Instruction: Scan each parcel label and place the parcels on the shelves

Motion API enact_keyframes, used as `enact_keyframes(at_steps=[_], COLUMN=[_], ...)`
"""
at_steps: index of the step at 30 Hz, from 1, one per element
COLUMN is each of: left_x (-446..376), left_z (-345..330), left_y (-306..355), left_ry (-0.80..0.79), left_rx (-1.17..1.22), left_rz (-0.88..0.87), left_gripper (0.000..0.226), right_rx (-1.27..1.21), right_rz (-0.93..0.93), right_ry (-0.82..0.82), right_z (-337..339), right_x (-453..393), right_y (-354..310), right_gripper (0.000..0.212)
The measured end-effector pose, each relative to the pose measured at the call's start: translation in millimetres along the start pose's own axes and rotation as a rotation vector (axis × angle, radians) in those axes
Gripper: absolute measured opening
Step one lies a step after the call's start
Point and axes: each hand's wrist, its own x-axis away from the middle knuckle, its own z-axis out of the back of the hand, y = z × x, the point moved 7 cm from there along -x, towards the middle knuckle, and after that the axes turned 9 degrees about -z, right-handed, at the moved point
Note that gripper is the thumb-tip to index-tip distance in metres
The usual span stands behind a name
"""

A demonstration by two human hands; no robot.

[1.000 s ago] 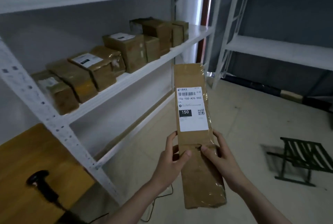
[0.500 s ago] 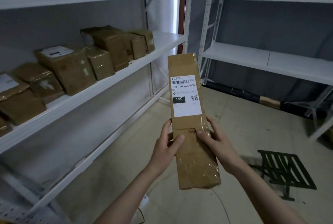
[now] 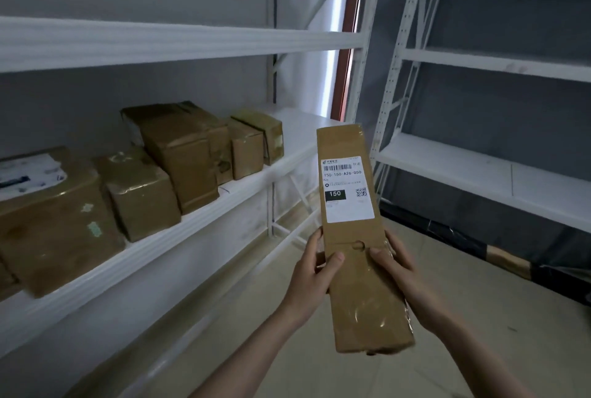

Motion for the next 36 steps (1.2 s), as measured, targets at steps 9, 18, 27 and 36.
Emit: enact_keyframes(at_steps=[9, 18, 27, 36], left_x=[-116, -261, -374, -384], left_z=[23, 46, 84, 118], left_y=[-20, -52, -65, -70], left_ry=[0.067, 0.251, 0.537, 0.636], left_rx=[0.033, 0.017, -0.415, -0.893], left_rz=[0.023, 0.033, -0.015, 0.000], left_gripper=[0.034, 0.036, 0.046, 0.058], right_rx=[-0.084, -0.122, 0.071, 0.162], right_rz=[-0.029, 0.000, -0.038, -0.033], right_ry=[-0.181, -0.361, -0.561, -0.638], right_z=[6, 29, 21, -51], right_x=[-125, -296, -453, -531], right_y=[-29, -66, -107, -123], right_gripper=[0.049, 0.043, 0.031, 0.029])
